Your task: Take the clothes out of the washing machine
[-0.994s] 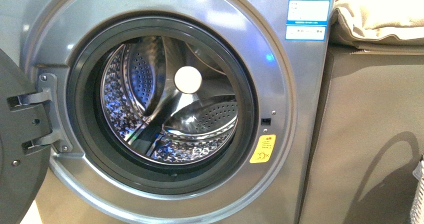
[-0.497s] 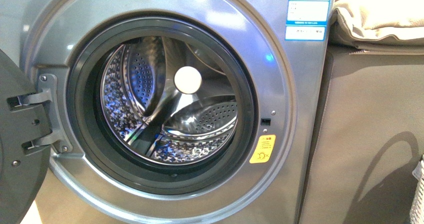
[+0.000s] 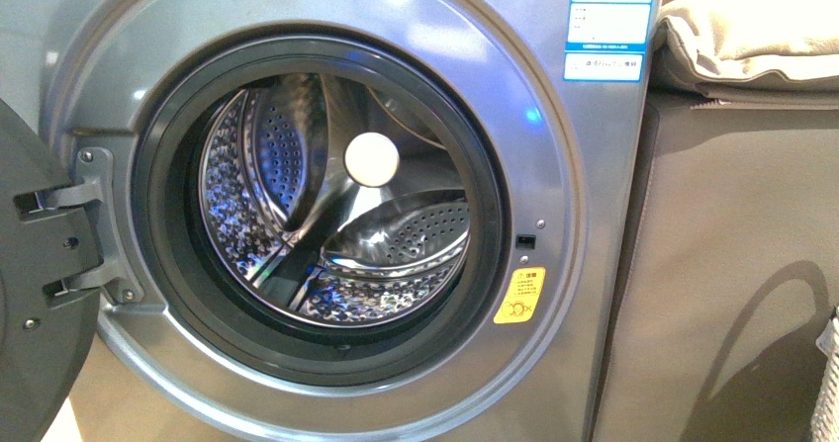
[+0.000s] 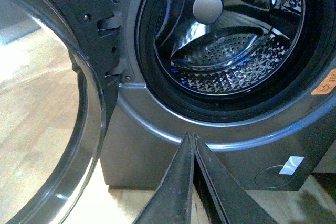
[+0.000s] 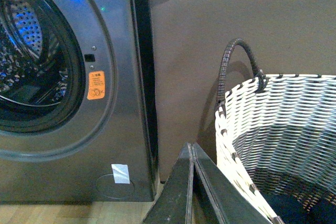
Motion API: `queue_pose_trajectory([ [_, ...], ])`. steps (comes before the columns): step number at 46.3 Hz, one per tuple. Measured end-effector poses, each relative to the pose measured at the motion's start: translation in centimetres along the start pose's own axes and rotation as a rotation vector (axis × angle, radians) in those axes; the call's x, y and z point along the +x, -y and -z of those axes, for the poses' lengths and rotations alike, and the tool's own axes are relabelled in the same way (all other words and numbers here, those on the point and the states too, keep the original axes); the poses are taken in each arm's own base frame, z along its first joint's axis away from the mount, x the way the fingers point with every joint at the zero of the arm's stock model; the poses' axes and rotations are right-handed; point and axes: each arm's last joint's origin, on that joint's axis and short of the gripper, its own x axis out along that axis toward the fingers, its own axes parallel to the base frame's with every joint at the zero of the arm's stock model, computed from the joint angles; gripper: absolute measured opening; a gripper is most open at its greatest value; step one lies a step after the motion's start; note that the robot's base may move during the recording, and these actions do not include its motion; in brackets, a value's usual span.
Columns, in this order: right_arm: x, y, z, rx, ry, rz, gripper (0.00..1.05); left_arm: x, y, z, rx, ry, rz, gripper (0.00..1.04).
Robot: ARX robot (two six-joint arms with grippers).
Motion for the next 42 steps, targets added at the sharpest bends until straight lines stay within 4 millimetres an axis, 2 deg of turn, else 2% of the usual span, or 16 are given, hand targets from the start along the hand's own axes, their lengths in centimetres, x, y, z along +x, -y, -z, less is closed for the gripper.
queue_pose_trajectory([
  [8,0.0,0.0,0.0,0.000,0.000,0.000,0.02,-0.3,0.0,0.8,0.000,0.006,-0.001,0.04],
  [12,0.0,0.0,0.0,0.000,0.000,0.000,0.02,-1.2,0.0,1.3,0.000,-0.019,0.000,0.04],
  [32,0.0,0.0,0.0,0.000,0.000,0.000,0.02,-1.4,0.0,1.1,0.000,0.005,0.000,0.04],
  [34,0.0,0.0,0.0,-0.002,0.000,0.000,0.04,-1.4,0.0,1.1,0.000,0.005,0.000,0.09],
  [42,0.0,0.0,0.0,-0.001,0.000,0.000,0.31,-1.4,0.0,1.1,0.000,0.005,0.000,0.37],
])
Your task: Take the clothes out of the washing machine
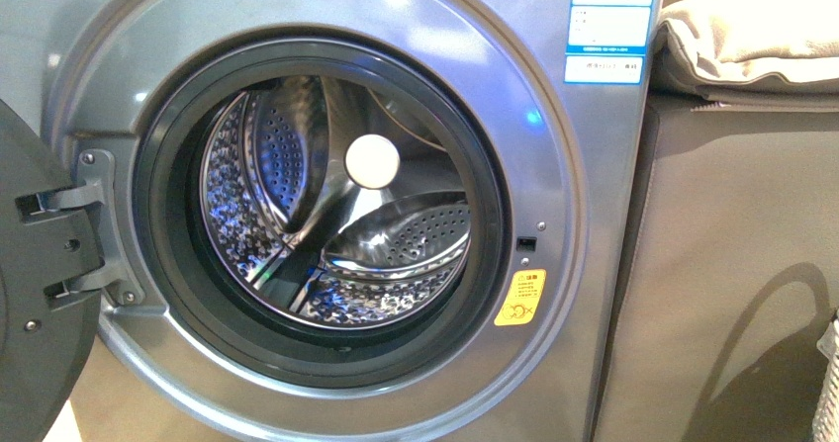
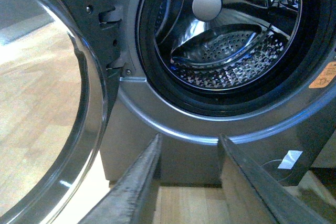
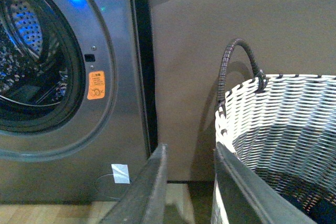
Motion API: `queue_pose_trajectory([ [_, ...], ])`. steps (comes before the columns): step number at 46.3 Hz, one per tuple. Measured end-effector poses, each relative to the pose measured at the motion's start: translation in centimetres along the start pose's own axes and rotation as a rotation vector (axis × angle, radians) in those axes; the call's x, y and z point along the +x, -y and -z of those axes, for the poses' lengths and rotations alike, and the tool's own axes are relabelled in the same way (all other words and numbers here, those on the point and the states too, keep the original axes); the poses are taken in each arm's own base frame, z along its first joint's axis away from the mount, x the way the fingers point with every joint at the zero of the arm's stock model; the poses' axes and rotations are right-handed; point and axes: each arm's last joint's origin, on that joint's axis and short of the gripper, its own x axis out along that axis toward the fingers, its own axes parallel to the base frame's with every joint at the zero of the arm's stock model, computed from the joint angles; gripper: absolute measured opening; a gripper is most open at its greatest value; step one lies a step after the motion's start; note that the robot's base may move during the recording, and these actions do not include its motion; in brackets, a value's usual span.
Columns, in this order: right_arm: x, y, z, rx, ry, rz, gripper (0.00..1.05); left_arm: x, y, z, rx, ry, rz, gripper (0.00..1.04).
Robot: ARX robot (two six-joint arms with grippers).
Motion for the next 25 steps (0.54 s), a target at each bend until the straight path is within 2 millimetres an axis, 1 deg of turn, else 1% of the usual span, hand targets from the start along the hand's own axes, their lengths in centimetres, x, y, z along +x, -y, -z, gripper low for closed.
queue_pose_trajectory([
  [2,0.00,0.00,0.01,0.000,0.000,0.000,0.39,0.00,0.00,0.00,0.000,0.000,0.000,0.44],
  [3,0.00,0.00,0.01,0.000,0.000,0.000,0.40,0.00,0.00,0.00,0.000,0.000,0.000,0.48],
  [11,0.00,0.00,0.01,0.000,0.000,0.000,0.68,0.00,0.00,0.00,0.000,0.000,0.000,0.77],
  [16,0.00,0.00,0.01,0.000,0.000,0.000,0.86,0.00,0.00,0.00,0.000,0.000,0.000,0.95],
  [17,0.00,0.00,0.01,0.000,0.000,0.000,0.91,0.00,0.00,0.00,0.000,0.000,0.000,0.98],
  [18,0.00,0.00,0.01,0.000,0.000,0.000,0.93,0.00,0.00,0.00,0.000,0.000,0.000,1.00],
  [20,0.00,0.00,0.01,0.001,0.000,0.000,0.99,0.00,0.00,0.00,0.000,0.000,0.000,0.99],
  [22,0.00,0.00,0.01,0.001,0.000,0.000,0.97,0.00,0.00,0.00,0.000,0.000,0.000,0.98],
  [25,0.00,0.00,0.00,0.001,0.000,0.000,0.97,0.00,0.00,0.00,0.000,0.000,0.000,0.98],
])
